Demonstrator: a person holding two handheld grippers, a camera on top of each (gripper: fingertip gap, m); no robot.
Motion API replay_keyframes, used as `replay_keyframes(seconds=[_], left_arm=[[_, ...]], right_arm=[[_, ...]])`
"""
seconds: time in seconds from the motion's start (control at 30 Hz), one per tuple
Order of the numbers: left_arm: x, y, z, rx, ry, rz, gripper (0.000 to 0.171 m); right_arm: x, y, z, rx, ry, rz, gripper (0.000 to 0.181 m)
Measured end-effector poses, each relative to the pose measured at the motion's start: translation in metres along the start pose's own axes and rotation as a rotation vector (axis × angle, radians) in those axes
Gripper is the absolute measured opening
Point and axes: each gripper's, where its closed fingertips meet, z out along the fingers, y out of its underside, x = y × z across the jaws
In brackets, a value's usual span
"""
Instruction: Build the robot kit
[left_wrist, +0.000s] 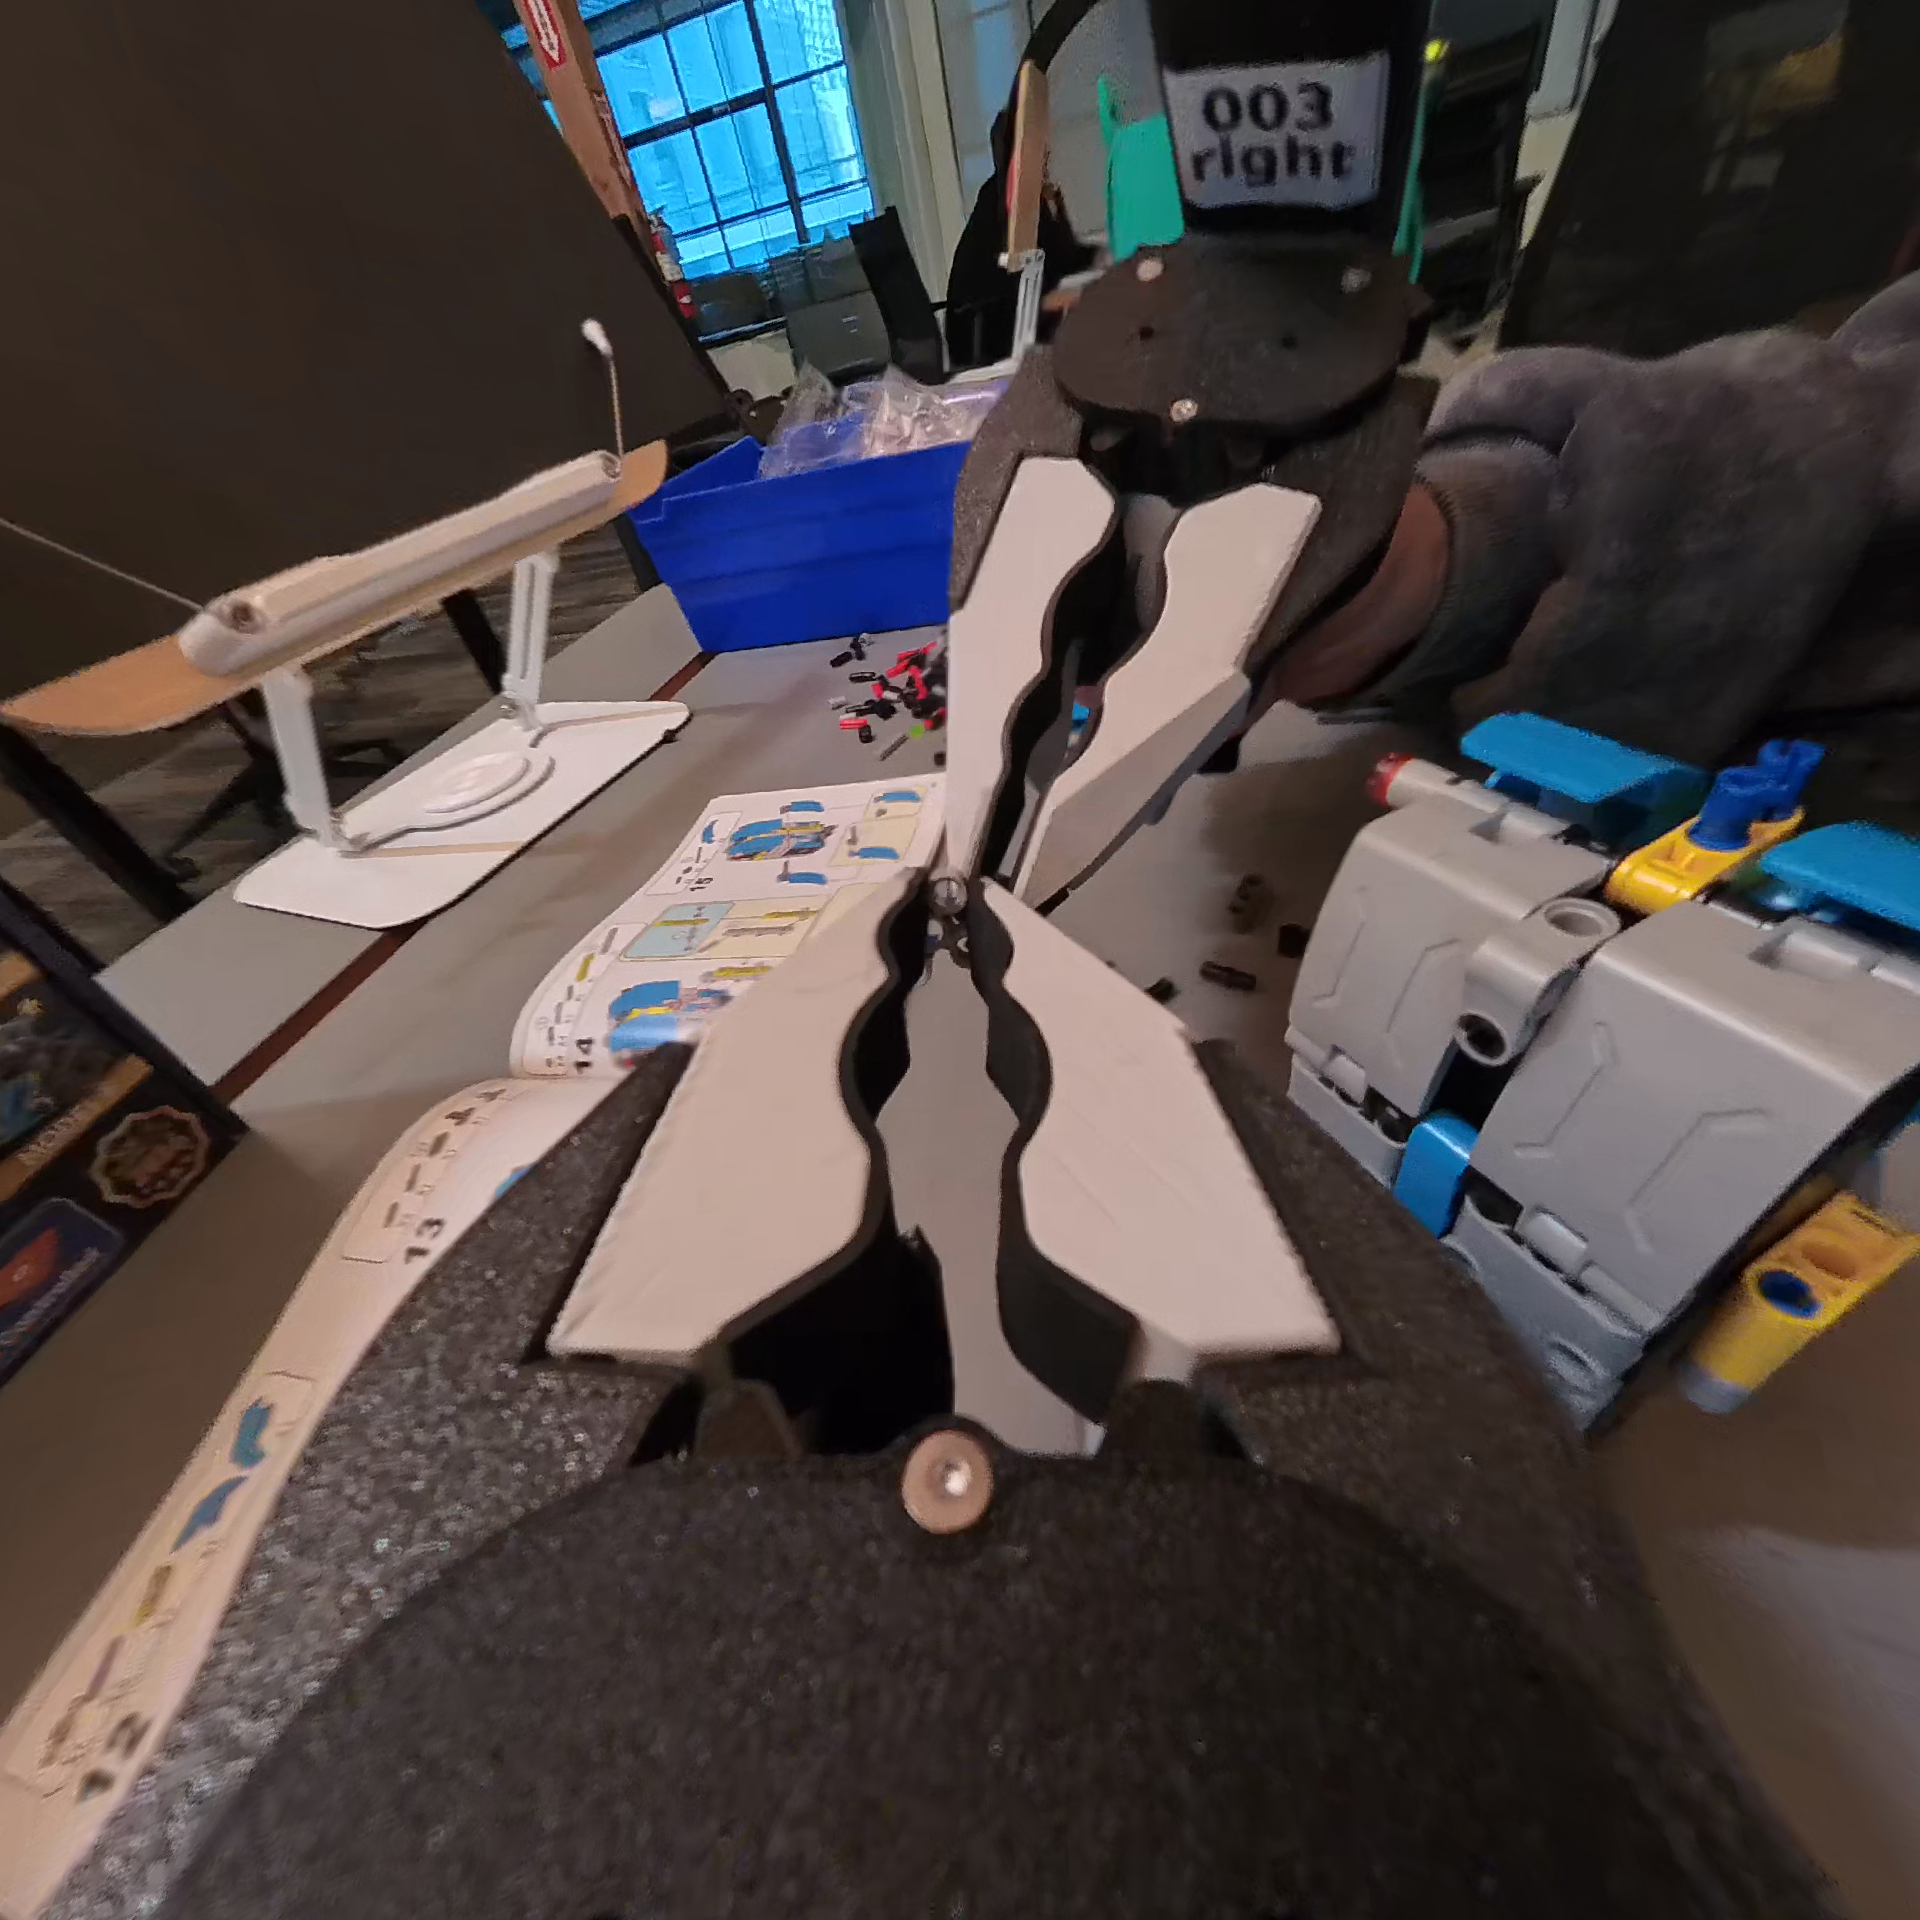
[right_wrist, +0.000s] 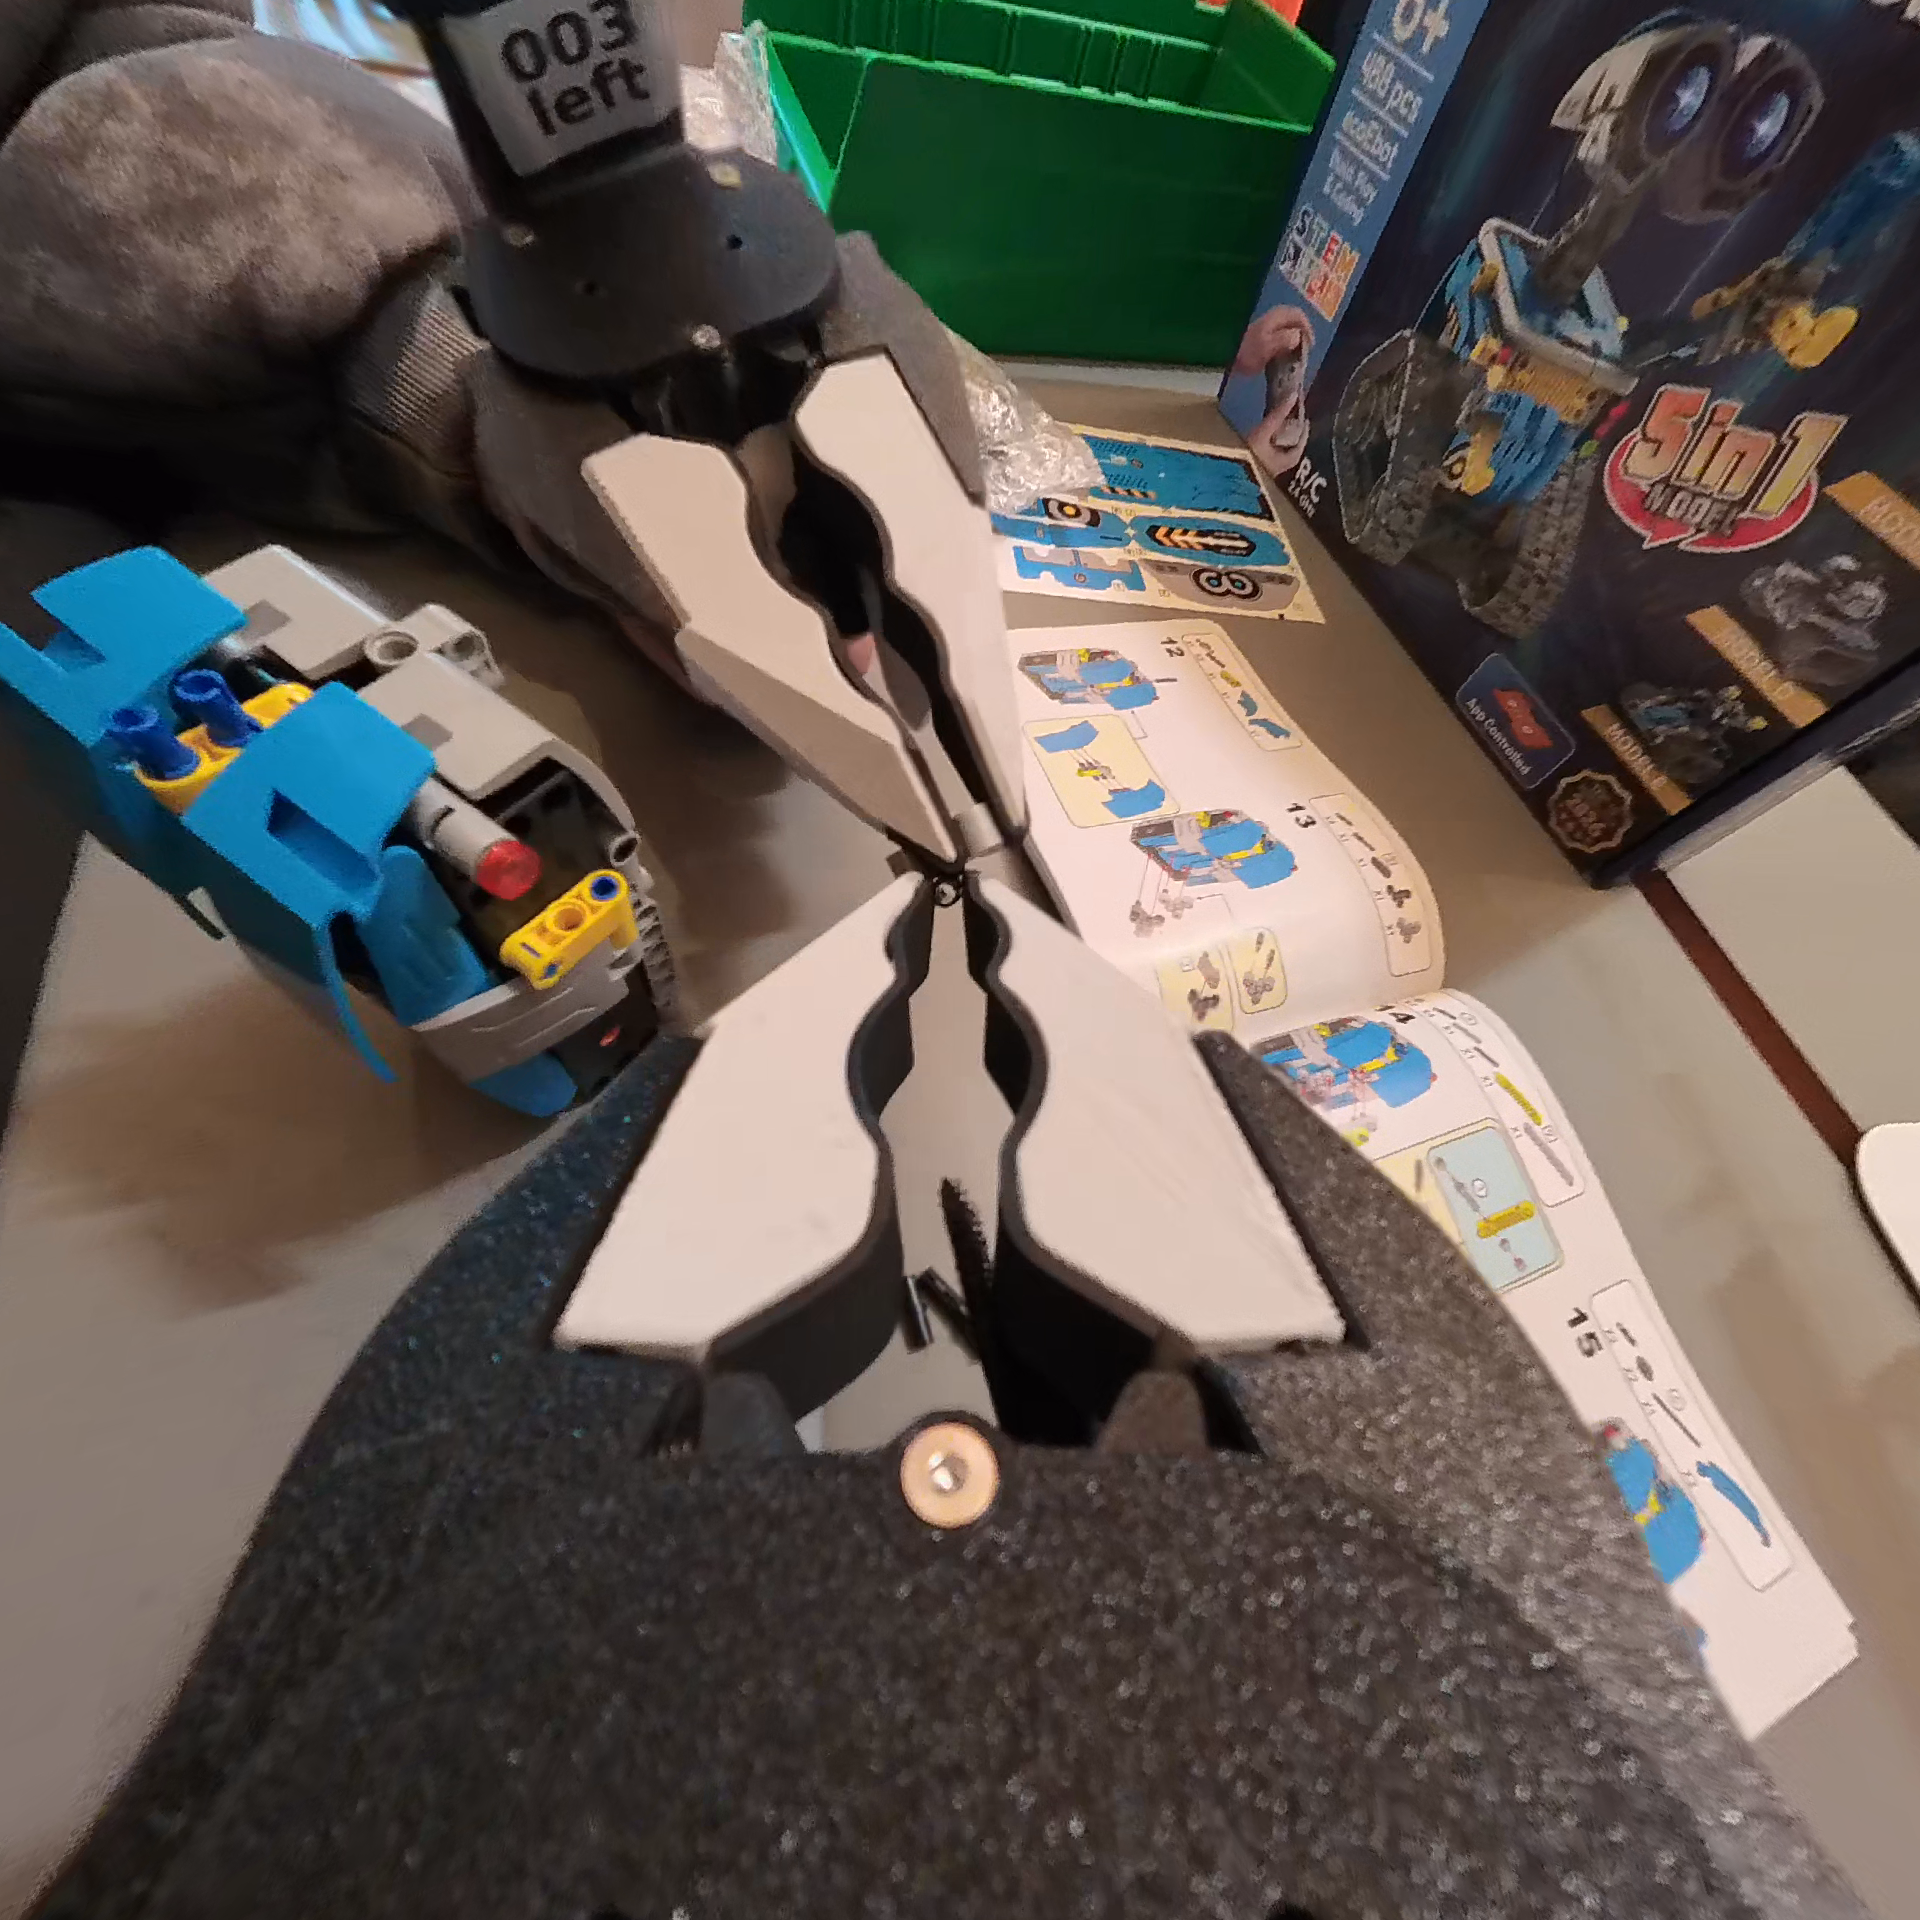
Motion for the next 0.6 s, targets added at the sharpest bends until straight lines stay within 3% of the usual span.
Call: replay_keyframes(seconds=[0.13, 0.27, 0.47, 0.6], left_arm=[[-0.003, -0.014, -0.008, 0.108, 0.114, -0.216, 0.006], [-0.005, -0.033, -0.020, 0.272, 0.278, -0.523, 0.006], [-0.003, -0.051, -0.027, 0.420, 0.473, -0.810, 0.006], [-0.001, -0.054, -0.029, 0.447, 0.537, -0.901, 0.006]], right_arm=[[0.000, -0.016, -0.006, 0.106, -0.027, 0.023, 0.005], [0.003, -0.048, -0.026, 0.337, -0.053, 0.055, 0.004], [-0.001, -0.057, -0.023, 0.370, -0.023, -0.025, 0.004], [-0.001, -0.066, -0.027, 0.397, 0.031, -0.074, 0.004]])
